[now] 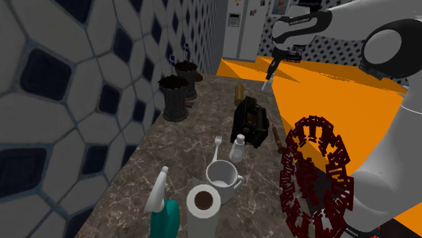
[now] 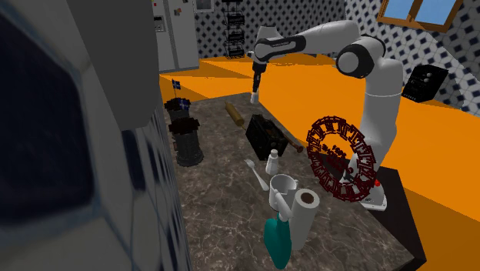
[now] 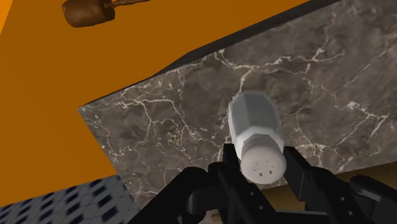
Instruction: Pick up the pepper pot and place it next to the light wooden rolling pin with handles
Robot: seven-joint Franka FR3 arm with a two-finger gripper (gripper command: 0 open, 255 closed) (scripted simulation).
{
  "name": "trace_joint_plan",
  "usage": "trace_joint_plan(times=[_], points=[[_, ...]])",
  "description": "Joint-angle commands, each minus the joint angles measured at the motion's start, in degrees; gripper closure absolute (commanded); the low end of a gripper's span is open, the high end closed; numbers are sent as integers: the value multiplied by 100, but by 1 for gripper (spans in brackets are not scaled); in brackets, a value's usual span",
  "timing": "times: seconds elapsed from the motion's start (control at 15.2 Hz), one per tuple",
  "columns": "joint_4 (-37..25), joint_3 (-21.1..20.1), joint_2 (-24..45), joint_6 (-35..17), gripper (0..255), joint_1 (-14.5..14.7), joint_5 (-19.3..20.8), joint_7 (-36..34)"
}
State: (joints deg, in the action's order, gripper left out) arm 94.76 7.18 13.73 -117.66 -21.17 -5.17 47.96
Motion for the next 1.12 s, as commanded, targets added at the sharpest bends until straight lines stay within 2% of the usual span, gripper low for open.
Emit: trace_joint_plan(times=[0.0,0.26,0.79,0.86,1.06], points=[[129,-4,21,-153,255,4,-7,6],[366,-11,90,-458,255,4,-30,33],[366,-11,90,-458,255,4,-30,33],[367,-11,89,-458,0,4,-30,33],[367,-11,89,-458,0,5,-30,33]])
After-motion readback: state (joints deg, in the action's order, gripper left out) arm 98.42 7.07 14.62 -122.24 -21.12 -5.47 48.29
